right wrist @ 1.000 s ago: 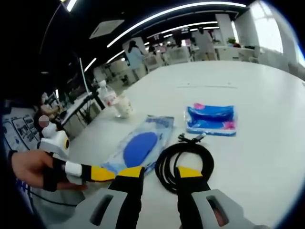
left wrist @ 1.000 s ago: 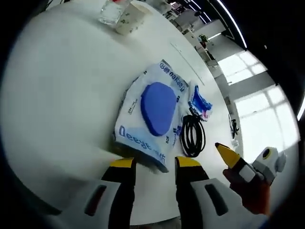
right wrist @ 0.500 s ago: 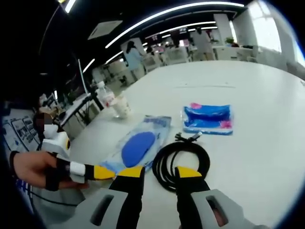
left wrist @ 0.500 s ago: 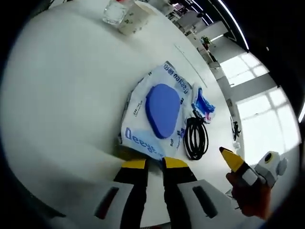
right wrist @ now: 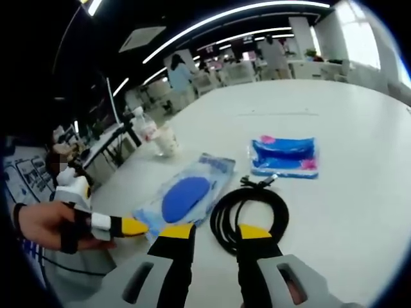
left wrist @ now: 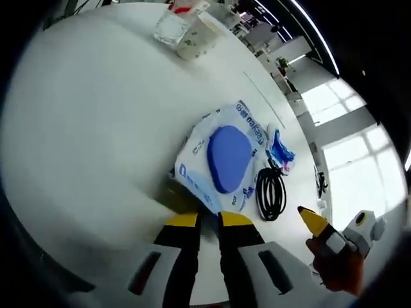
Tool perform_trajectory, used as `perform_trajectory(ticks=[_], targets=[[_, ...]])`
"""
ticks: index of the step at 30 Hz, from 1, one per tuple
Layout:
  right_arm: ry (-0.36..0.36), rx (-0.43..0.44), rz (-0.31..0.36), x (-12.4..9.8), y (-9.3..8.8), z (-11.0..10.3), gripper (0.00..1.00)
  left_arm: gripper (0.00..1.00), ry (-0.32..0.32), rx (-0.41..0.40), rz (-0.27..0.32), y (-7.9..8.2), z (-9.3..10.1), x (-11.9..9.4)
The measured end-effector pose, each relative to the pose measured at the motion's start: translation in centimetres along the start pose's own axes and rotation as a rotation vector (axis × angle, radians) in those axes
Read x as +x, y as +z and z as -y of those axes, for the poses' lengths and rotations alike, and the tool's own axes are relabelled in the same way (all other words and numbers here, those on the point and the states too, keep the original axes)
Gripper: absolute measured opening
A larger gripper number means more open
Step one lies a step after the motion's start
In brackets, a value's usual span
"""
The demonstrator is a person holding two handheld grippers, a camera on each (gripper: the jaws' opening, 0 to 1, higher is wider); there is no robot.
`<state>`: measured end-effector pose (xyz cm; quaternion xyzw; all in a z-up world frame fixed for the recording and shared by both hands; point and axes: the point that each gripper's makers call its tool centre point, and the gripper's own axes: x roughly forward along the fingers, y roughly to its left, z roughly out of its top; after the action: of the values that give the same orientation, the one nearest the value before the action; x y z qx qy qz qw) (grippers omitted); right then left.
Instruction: Arrange the tabletop items into an orderly group along one side of the table until the central work area is clear of visible clutter.
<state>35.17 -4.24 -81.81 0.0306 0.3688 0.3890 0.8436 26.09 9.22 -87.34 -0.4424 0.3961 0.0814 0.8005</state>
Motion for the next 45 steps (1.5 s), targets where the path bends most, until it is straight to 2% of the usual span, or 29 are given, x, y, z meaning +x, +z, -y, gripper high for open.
perform_trajectory(ticks=[7,15,36,45], targets=[[0.008,-0.006,-0.004,0.2,0.2,-0.3,0.22,0.05,0.012,-0.001,0.021,1.0,-0.8,-0.6],[0.019,-0.012,-0.016,0.7,0.0,-1.0,0.22,0.05,0.03,0.016,0.018,1.2,-1.9,-1.4],[0.041,-0.011,-0.06,1.9,-1.1,-1.8,0.21,0.05,0.091,0.141,-0.018,3.0,-5.8,-3.6],[0.058,-0.018,-0.085,3.0,-1.2,-2.4,0.2,0.05,0.117,0.188,-0.017,4.2,-6.7,-4.2]])
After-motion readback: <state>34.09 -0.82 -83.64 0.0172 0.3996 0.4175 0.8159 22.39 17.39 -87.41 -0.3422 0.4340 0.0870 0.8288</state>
